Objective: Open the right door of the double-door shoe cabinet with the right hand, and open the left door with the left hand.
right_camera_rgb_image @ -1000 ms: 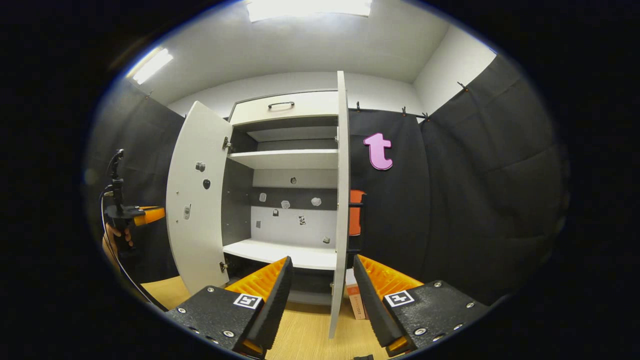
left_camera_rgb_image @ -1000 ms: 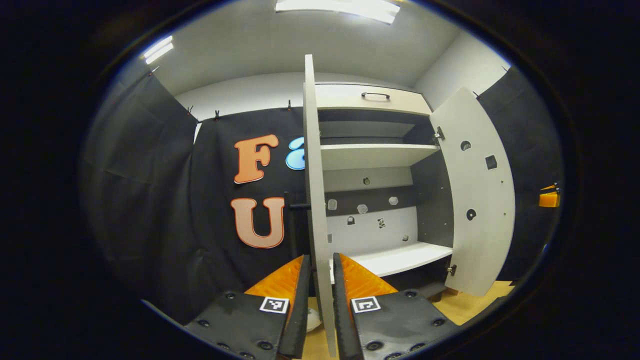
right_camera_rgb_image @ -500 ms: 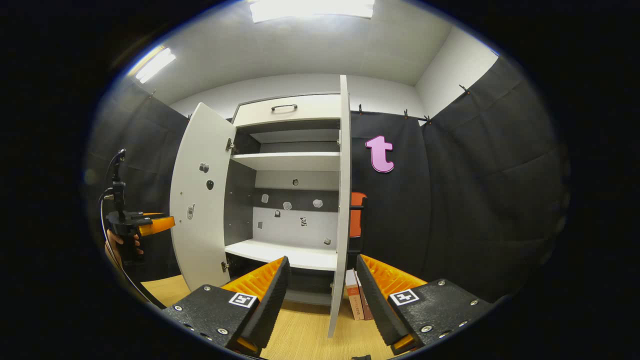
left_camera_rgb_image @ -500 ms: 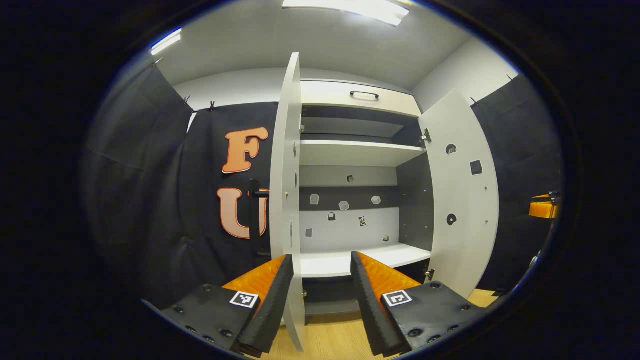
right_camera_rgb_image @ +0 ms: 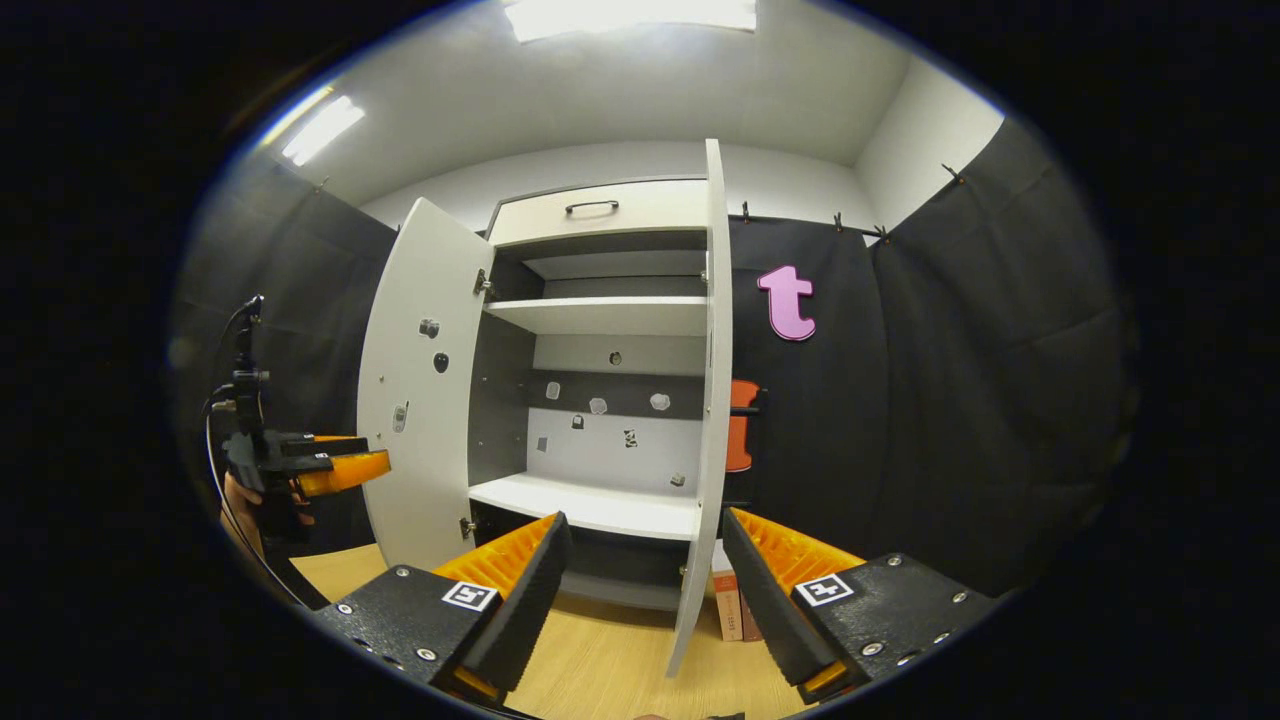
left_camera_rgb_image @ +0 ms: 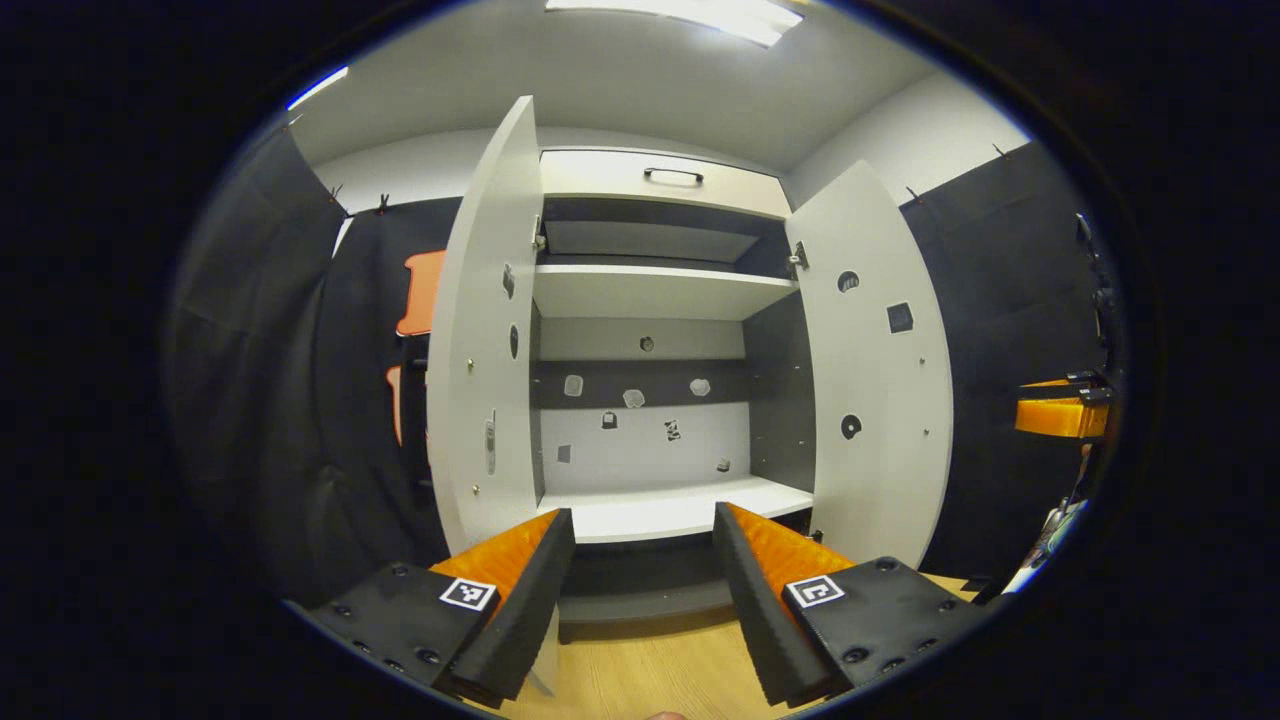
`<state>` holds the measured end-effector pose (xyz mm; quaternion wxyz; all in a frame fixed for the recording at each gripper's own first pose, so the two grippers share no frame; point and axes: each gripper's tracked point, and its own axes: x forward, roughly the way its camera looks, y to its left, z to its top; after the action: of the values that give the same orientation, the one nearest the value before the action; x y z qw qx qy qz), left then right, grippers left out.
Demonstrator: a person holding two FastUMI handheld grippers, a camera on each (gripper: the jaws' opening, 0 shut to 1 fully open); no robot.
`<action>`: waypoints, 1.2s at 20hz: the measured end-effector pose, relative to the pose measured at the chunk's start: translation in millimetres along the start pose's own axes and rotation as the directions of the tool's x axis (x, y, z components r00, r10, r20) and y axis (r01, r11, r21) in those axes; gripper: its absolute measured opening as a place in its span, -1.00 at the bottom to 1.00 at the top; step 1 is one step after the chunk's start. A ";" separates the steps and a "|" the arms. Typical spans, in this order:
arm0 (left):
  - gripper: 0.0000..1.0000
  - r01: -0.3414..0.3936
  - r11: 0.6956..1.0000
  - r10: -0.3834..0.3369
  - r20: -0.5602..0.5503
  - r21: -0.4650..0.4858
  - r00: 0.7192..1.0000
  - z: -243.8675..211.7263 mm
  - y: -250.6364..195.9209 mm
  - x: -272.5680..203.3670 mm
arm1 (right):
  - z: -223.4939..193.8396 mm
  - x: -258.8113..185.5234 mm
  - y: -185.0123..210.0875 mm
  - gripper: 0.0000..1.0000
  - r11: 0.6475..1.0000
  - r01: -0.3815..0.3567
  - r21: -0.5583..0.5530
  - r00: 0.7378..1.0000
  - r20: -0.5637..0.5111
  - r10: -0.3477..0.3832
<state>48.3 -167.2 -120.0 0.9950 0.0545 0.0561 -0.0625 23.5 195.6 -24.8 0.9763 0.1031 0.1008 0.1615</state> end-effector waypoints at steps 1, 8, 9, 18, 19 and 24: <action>0.80 0.000 1.000 0.000 0.001 0.002 1.000 -0.2 -1.9 2.2 | 0.2 0.1 -0.1 0.94 1.000 -0.004 0.001 1.000 0.001 0.004; 0.83 -0.065 0.998 0.064 0.034 0.016 0.997 6.4 5.1 10.5 | -0.6 8.4 -15.4 0.94 1.000 0.024 0.003 1.000 0.002 -0.024; 0.83 -0.073 0.997 0.073 0.035 0.020 0.997 8.3 7.1 11.4 | -0.1 9.7 -15.6 0.94 1.000 0.024 0.000 1.000 -0.002 -0.024; 0.84 -0.056 0.998 0.054 0.055 0.027 0.997 18.3 0.1 8.8 | 8.6 12.6 -11.9 0.88 0.999 0.031 -0.038 0.999 0.034 -0.030; 0.84 -0.062 0.998 0.060 0.064 0.032 0.996 22.5 0.9 8.9 | 8.9 12.6 -11.6 0.88 0.999 0.031 -0.037 0.999 0.036 -0.030; 0.84 -0.057 0.998 0.054 0.097 0.025 0.994 32.5 2.8 6.0 | 12.7 11.4 -12.9 0.88 0.998 0.032 -0.060 0.999 0.037 -0.030</action>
<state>58.1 -169.0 -88.3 0.9970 0.0665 0.0056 -0.0382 40.7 185.3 -17.5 0.9830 0.0749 0.0800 0.1476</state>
